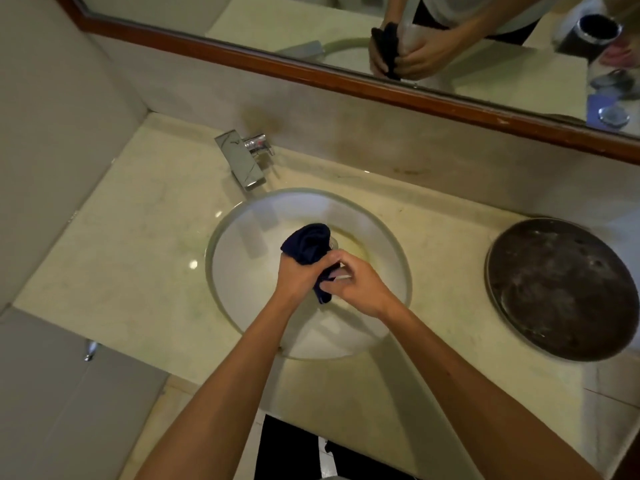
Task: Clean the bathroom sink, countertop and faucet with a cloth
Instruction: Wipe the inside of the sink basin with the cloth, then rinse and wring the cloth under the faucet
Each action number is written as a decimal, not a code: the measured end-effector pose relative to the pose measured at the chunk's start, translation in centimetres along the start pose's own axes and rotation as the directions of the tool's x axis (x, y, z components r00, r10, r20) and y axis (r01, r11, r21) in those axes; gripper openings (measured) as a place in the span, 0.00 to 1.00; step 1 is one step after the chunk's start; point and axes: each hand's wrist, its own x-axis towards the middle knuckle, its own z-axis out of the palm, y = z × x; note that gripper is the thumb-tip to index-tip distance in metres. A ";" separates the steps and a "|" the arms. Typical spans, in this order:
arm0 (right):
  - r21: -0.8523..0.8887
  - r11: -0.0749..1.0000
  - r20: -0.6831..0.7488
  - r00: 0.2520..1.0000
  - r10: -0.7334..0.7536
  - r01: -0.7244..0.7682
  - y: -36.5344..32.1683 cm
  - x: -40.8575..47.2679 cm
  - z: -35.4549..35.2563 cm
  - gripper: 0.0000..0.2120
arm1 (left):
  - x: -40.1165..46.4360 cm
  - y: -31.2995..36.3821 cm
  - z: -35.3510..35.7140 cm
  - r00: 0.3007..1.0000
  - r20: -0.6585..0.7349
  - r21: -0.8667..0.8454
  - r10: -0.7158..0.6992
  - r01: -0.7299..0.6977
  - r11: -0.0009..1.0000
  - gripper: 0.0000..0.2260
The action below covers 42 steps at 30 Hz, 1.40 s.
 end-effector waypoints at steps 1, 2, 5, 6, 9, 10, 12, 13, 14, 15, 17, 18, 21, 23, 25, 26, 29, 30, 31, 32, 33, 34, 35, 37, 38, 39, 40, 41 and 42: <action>-0.007 0.999 -0.003 0.999 0.042 -0.042 0.1 0.6 0.1 0.17 | 0.8 -0.4 -0.6 1.000 -0.001 0.023 0.000 0.000 1.000 0.11; -0.029 0.996 -0.066 0.994 0.082 -0.084 0.0 1.4 0.3 0.17 | 1.5 -0.7 -1.1 1.000 -0.006 0.035 -0.001 0.001 0.999 0.12; -0.111 0.979 -0.383 0.917 0.114 -0.168 -1.1 4.6 0.6 0.13 | 4.3 -1.7 -3.1 0.995 -0.080 0.021 -0.058 0.060 0.998 0.12; -0.113 0.978 -0.433 0.895 0.110 -0.175 -1.9 6.0 0.8 0.10 | 5.3 -2.0 -3.8 0.994 -0.082 0.027 -0.072 0.075 0.997 0.10; -0.009 0.991 -0.474 0.873 0.114 -0.134 -4.9 11.4 1.4 0.06 | 7.8 -2.2 -5.3 0.998 0.000 0.080 -0.070 0.070 0.994 0.07; 0.033 0.993 -0.490 0.864 0.113 -0.112 -6.0 13.4 1.5 0.06 | 8.7 -2.2 -5.6 0.999 0.021 0.097 -0.046 0.044 0.994 0.10; 0.060 0.996 -0.520 0.849 0.092 -0.071 -8.1 17.3 1.6 0.15 | 10.3 -2.4 -6.5 0.996 0.068 0.133 0.058 -0.067 0.989 0.16; 0.062 0.996 -0.501 0.862 0.080 -0.056 -9.0 18.9 1.7 0.20 | 11.1 -2.7 -6.8 0.986 0.099 0.159 0.135 -0.150 0.976 0.15; 0.060 0.997 -0.459 0.886 0.069 -0.046 -9.7 20.1 1.8 0.24 | 11.8 -3.3 -7.2 0.967 0.134 0.190 0.216 -0.239 0.952 0.16; 0.038 0.999 -0.414 0.909 0.050 -0.038 -10.3 21.2 1.9 0.25 | 12.4 -3.8 -7.6 0.954 0.160 0.251 0.255 -0.289 0.924 0.18; -0.084 0.996 -0.369 0.929 -0.034 0.004 -10.8 22.7 2.1 0.23 | 13.3 -4.2 -8.1 0.948 0.167 0.375 0.269 -0.314 0.872 0.25; -0.152 0.988 -0.368 0.926 -0.085 0.030 -10.7 23.3 2.1 0.19 | 13.8 -4.5 -8.3 0.928 0.189 0.420 0.322 -0.372 0.828 0.26; -0.191 0.978 -0.387 0.909 -0.154 0.085 -10.0 24.2 2.3 0.11 | 15.0 -6.4 -9.3 0.791 0.344 0.505 0.506 -0.610 0.611 0.26; -0.173 0.980 -0.393 0.906 -0.159 0.097 -9.5 24.6 2.3 0.10 | 15.4 -7.7 -9.6 0.740 0.391 0.523 0.547 -0.668 0.529 0.24; -0.160 0.981 -0.404 0.900 -0.163 0.106 -9.1 25.0 2.2 0.10 | 15.1 -8.4 -9.5 0.709 0.399 0.515 0.581 -0.698 0.498 0.23; -0.155 0.981 -0.407 0.898 -0.168 0.113 -8.9 25.2 2.1 0.09 | 15.0 -8.7 -9.4 0.693 0.395 0.512 0.603 -0.711 0.482 0.22; -0.111 0.984 -0.419 0.891 -0.173 0.139 -8.7 25.5 2.0 0.08 | 15.0 -9.3 -9.5 0.670 0.377 0.517 0.639 -0.725 0.455 0.19; -0.074 0.987 -0.419 0.893 -0.163 0.145 -8.6 25.4 1.8 0.08 | 15.0 -9.5 -9.5 0.666 0.369 0.521 0.648 -0.726 0.450 0.18; -0.020 0.989 -0.420 0.897 -0.139 0.144 -8.3 25.2 1.6 0.08 | 14.9 -9.7 -9.5 0.666 0.365 0.523 0.651 -0.725 0.449 0.18; 0.056 0.990 -0.430 0.899 -0.090 0.126 -7.8 24.7 1.3 0.11 | 14.9 -9.9 -9.4 0.664 0.361 0.524 0.654 -0.725 0.447 0.18; 0.127 0.988 -0.446 0.895 -0.018 0.083 -7.1 24.0 1.3 0.15 | 15.0 -10.1 -9.4 0.664 0.361 0.522 0.655 -0.726 0.448 0.18; 0.171 0.985 -0.465 0.883 0.068 0.014 -5.7 23.1 1.5 0.19 | 15.1 -10.4 -9.4 0.661 0.362 0.523 0.658 -0.728 0.443 0.19; 0.190 0.978 -0.480 0.861 0.167 -0.084 -3.9 22.2 1.9 0.23 | 15.2 -10.5 -9.4 0.655 0.363 0.526 0.662 -0.731 0.435 0.19; 0.203 0.928 -0.471 0.800 0.371 -0.312 0.6 20.6 3.0 0.27 | 15.3 -10.9 -9.5 0.632 0.379 0.526 0.676 -0.748 0.405 0.19; 0.236 0.869 -0.398 0.773 0.494 -0.435 2.4 20.0 3.8 0.30 | 15.4 -11.1 -9.5 0.617 0.384 0.525 0.687 -0.758 0.387 0.18; 0.291 0.785 -0.256 0.746 0.615 -0.547 4.0 19.3 4.1 0.33 | 15.5 -11.1 -9.5 0.608 0.380 0.513 0.697 -0.765 0.388 0.17; 0.398 0.663 -0.040 0.710 0.703 -0.634 4.9 18.9 5.3 0.35 | 15.4 -10.9 -9.3 0.619 0.368 0.493 0.694 -0.762 0.419 0.15; 0.471 0.553 0.137 0.676 0.724 -0.687 4.7 18.4 7.0 0.34 | 15.2 -10.7 -9.1 0.629 0.368 0.472 0.685 -0.761 0.446 0.13; 0.393 0.559 0.172 0.656 0.735 -0.730 4.2 18.5 9.1 0.31 | 15.1 -10.5 -8.9 0.629 0.378 0.461 0.679 -0.764 0.451 0.12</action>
